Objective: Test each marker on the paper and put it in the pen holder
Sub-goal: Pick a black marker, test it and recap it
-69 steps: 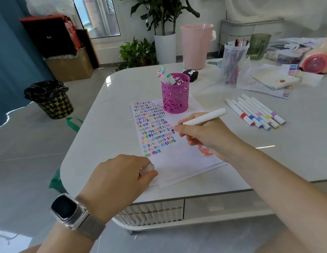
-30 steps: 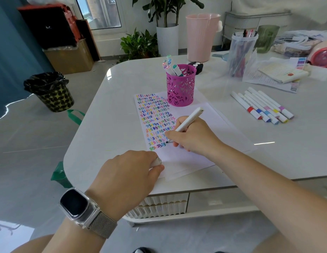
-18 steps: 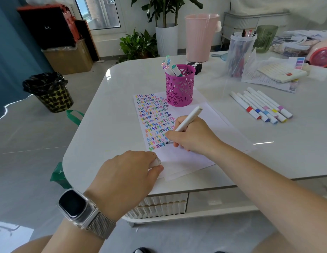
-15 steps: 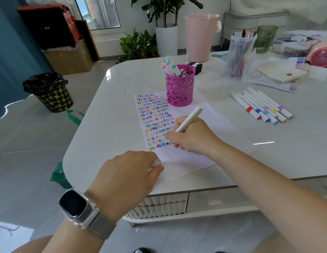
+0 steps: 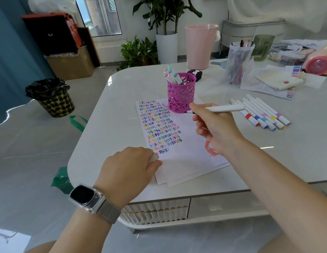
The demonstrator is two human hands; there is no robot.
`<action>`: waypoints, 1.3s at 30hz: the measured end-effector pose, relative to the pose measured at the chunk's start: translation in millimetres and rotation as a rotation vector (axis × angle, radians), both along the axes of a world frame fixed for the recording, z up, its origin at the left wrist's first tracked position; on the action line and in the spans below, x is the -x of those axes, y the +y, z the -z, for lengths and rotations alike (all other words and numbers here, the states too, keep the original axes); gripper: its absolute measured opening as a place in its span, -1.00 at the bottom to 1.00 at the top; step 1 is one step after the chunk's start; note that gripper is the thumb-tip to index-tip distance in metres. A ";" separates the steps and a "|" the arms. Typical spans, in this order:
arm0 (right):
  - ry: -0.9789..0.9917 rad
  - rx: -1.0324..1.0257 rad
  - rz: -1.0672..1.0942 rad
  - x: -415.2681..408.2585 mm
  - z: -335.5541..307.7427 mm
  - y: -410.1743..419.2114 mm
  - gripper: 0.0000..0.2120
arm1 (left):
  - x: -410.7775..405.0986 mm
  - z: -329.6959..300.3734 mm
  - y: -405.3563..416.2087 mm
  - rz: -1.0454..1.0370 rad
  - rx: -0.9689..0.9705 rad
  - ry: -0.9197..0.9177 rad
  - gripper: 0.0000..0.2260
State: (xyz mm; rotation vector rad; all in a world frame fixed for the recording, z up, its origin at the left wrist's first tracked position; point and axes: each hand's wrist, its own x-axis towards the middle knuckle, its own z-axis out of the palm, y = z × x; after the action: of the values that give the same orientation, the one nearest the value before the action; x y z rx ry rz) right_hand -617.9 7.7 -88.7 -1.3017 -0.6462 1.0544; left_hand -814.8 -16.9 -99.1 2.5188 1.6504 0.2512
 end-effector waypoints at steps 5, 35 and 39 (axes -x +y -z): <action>-0.027 -0.009 -0.161 8.1 -5.9 -11.4 -0.77 | -9.0 -1.6 0.9 -0.049 -0.068 -0.083 -0.60; -0.189 0.070 -0.528 21.2 -3.8 -19.5 -0.82 | -14.5 0.2 -2.0 -0.002 -0.021 -0.368 -0.69; -0.297 0.072 -0.578 25.1 -2.0 -21.1 -0.82 | -14.6 0.6 -2.3 0.015 -0.031 -0.311 -0.67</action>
State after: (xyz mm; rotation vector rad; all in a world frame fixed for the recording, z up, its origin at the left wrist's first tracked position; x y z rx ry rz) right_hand -643.0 -13.4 -86.6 -1.3815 -1.2714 1.3644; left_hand -800.2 -19.2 -99.8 2.3636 1.5144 0.6356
